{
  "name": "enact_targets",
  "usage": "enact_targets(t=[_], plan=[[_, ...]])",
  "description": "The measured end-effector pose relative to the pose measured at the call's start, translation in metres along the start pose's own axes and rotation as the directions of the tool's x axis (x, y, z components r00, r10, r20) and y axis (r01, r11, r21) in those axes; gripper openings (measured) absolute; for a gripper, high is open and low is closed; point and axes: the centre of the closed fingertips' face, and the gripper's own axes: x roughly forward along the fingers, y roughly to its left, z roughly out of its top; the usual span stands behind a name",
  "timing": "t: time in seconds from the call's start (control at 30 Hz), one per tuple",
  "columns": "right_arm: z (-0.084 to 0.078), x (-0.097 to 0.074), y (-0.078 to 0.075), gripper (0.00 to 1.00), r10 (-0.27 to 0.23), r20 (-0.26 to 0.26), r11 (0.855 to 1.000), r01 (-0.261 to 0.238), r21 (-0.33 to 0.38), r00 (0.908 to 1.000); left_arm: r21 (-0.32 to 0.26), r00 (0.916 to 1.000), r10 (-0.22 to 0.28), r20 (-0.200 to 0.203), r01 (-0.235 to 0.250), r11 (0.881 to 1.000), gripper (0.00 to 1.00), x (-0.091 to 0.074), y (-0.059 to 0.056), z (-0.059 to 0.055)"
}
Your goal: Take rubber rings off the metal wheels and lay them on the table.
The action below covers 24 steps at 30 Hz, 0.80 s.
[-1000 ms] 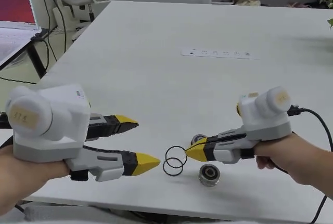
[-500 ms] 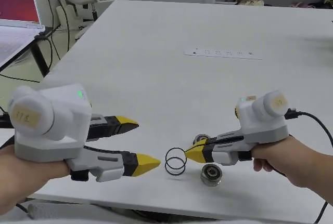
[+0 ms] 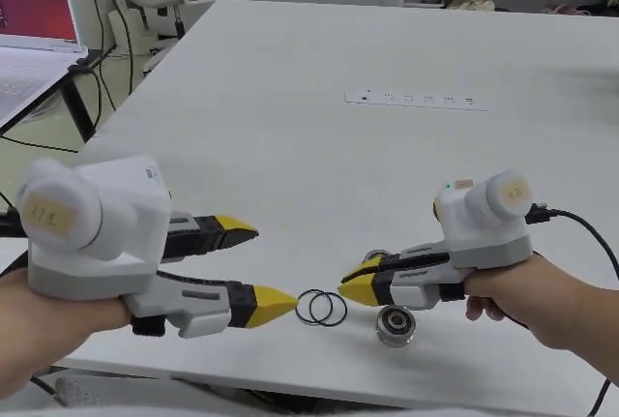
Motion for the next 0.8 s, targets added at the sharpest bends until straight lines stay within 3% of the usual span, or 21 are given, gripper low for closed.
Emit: enact_targets(t=[0.8], plan=[[0.001,-0.023,-0.006,0.22,-0.035,0.026,0.999,0.035,-0.002,0.999,0.01,0.9994,-0.022,-0.025,0.023,1.0,0.49,0.011,0.001,0.0]])
